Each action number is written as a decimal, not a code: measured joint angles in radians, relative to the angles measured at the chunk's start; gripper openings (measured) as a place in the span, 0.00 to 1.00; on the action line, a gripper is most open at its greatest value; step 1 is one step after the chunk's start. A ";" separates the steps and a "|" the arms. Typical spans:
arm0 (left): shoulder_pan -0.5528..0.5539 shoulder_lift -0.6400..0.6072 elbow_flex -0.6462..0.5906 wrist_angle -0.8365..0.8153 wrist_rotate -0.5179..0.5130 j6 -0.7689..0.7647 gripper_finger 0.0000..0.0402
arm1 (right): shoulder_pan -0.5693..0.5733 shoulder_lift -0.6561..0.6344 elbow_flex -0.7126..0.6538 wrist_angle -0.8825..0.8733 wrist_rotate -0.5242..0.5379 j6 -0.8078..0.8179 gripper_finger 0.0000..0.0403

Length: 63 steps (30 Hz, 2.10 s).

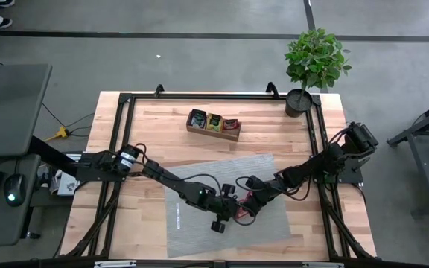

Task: Pick & Place Tea
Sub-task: Put the red tea bag into the right section of the wooden organizer

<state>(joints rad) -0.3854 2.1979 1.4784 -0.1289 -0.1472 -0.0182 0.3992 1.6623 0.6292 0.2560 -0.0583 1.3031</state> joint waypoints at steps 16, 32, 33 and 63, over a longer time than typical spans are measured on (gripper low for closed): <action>0.033 -0.097 -0.002 -0.089 0.147 0.066 0.27 | 0.000 -0.002 0.000 -0.038 0.012 -0.027 0.00; 0.085 -0.489 -0.104 -0.337 -0.112 0.232 0.27 | -0.027 -0.117 0.135 -0.385 0.055 -0.256 0.00; 0.089 -0.513 -0.133 -0.322 -0.116 0.227 0.27 | -0.038 -0.133 0.157 -0.445 0.062 -0.289 0.00; 0.297 -0.892 -1.198 1.159 0.090 -0.245 0.27 | -0.546 -0.134 0.939 -1.348 0.279 -1.517 0.00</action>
<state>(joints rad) -0.0887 1.3056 0.2801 1.0301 -0.0574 -0.2628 -0.1471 1.5287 1.5685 -1.0916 0.2207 -0.2139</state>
